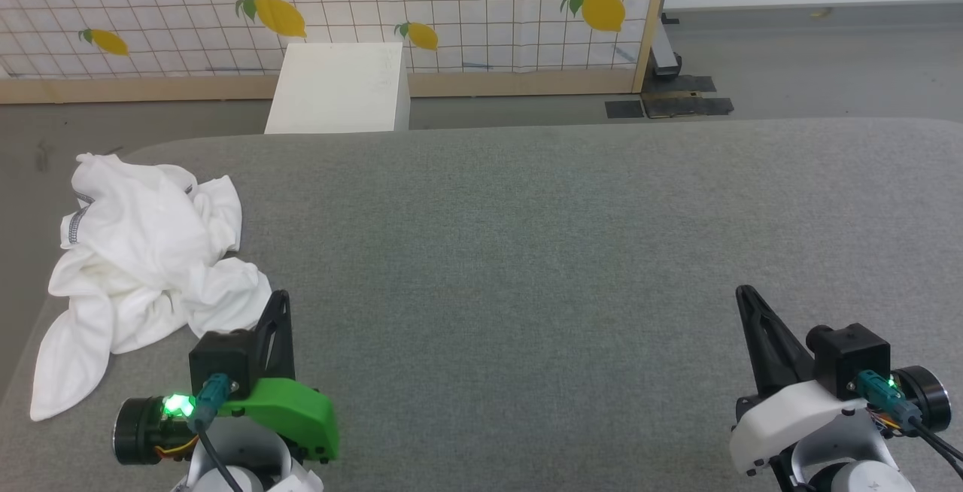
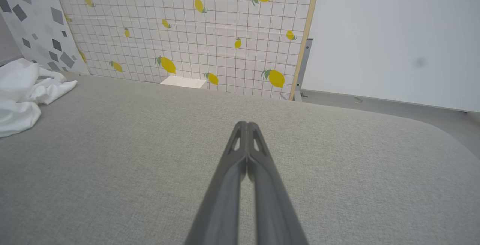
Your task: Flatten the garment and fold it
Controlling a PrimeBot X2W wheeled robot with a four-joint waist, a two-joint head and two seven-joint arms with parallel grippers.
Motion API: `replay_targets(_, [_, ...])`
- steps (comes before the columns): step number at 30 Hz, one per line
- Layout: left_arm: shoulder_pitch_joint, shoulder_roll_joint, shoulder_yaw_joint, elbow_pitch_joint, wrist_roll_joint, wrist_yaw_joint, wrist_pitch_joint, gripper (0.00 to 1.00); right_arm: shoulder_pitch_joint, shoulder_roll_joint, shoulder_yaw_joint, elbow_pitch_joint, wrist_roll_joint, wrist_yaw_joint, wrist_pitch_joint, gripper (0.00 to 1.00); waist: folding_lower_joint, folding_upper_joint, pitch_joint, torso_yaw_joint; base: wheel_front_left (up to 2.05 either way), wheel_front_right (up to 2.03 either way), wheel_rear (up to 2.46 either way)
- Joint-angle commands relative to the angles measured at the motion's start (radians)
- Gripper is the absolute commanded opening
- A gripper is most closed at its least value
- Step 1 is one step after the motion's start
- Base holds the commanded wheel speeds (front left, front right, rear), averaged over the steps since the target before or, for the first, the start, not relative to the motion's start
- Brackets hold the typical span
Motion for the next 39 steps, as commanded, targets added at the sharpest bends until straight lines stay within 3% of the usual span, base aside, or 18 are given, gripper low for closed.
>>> replay_targets(1, [0.013, -0.004, 0.006, -0.007, 0.016, -0.002, 0.002, 0.00, -0.016, 0.003, 0.002, -0.005, -0.007, -0.002, 0.003, 0.00, 0.0000, 0.0000, 0.000, -0.001, 0.00, 0.00, 0.00])
replay_targets(39, [0.013, -0.004, 0.006, -0.007, 0.016, -0.002, 0.002, 0.00, -0.016, 0.003, 0.002, -0.005, -0.007, -0.002, 0.003, 0.00, 0.0000, 0.0000, 0.000, -0.001, 0.00, 0.00, 0.00])
